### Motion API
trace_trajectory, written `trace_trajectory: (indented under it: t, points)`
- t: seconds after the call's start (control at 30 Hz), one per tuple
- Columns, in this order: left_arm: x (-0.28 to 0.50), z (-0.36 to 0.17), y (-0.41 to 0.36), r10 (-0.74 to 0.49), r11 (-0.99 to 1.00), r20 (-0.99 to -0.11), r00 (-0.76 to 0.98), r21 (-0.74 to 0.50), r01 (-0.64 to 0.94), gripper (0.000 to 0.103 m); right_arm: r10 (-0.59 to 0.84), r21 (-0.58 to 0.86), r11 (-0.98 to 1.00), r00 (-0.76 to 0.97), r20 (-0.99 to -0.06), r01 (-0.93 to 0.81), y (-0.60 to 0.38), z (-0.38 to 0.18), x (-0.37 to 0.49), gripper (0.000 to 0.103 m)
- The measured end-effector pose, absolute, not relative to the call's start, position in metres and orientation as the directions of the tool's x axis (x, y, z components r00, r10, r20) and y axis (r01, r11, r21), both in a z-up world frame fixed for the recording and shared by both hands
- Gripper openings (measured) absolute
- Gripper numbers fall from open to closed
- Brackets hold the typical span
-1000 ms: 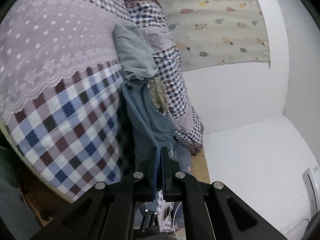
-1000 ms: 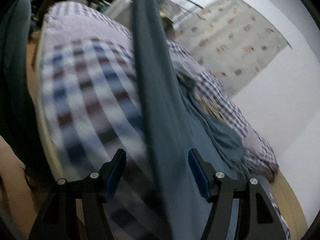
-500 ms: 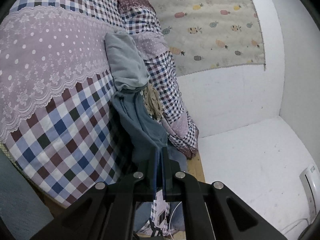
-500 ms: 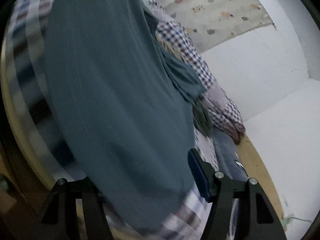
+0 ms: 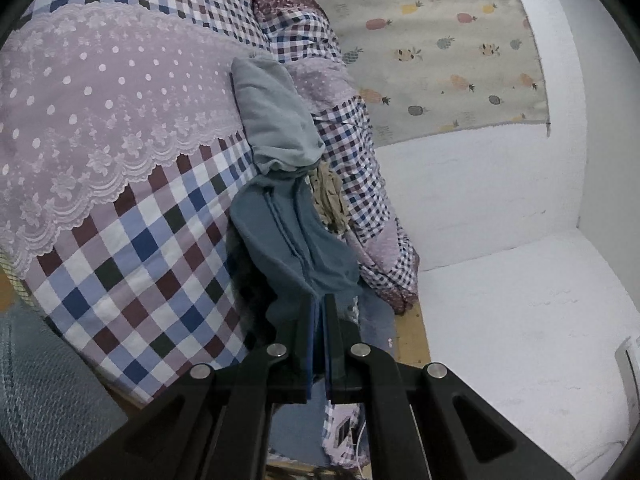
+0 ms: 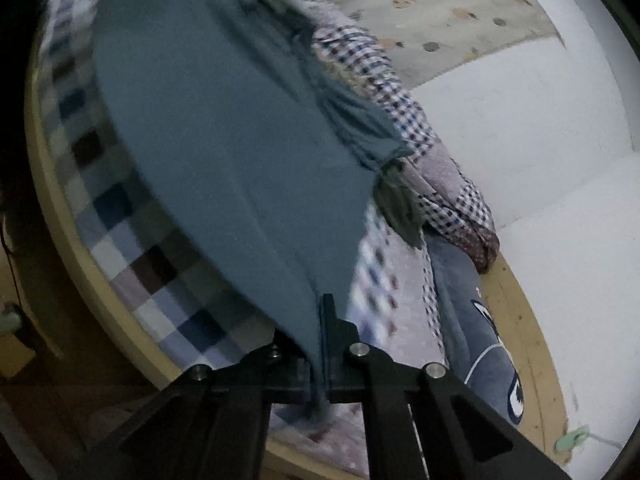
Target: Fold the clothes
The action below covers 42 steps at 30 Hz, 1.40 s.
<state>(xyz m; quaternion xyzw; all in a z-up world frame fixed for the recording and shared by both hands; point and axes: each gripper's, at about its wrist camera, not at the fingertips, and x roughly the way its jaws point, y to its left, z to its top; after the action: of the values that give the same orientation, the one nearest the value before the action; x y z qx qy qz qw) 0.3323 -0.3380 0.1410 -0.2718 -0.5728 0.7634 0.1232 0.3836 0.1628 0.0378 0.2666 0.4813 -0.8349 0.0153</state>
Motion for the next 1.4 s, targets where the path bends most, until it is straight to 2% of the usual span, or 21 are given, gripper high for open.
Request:
trace_trajectory:
  t: [0.13,0.33,0.57,1.17,1.27,1.4]
  points:
    - [0.338,0.154,-0.333,0.498,-0.352,-0.285,-0.819,-0.930,0.109,0.002,0.213,-0.768,-0.598,-0.877,-0.430,0.231,0.176,0.094,0.398,0.000]
    - [0.356,0.198,-0.324,0.512,-0.416,-0.255,-0.821,-0.909,0.023,0.002,0.168,-0.770,-0.615,-0.926,-0.339,0.170,0.180,0.177,0.433,0.000]
    - [0.390,0.248,-0.321,0.529,-0.462,-0.211,-0.822,-0.884,-0.070,0.002,0.142,-0.771,-0.615,-0.938,-0.315,0.166,0.184,0.240,0.476,0.000]
    - [0.493,0.322,-0.350,0.505,-0.492,-0.112,-0.856,-0.852,-0.179,0.002,-0.036,-0.760,-0.568,-0.932,-0.360,0.315,0.187,0.324,0.578,0.000]
    - [0.509,0.331,-0.348,0.519,-0.487,-0.084,-0.851,-0.847,-0.213,0.001,-0.055,-0.758,-0.575,-0.939,-0.339,0.308,0.188,0.336,0.592,0.000]
    - [0.532,0.351,-0.345,0.544,-0.499,-0.006,-0.839,-0.806,-0.319,0.002,-0.122,-0.725,-0.621,-0.950,-0.286,0.298,0.195,0.363,0.615,0.000]
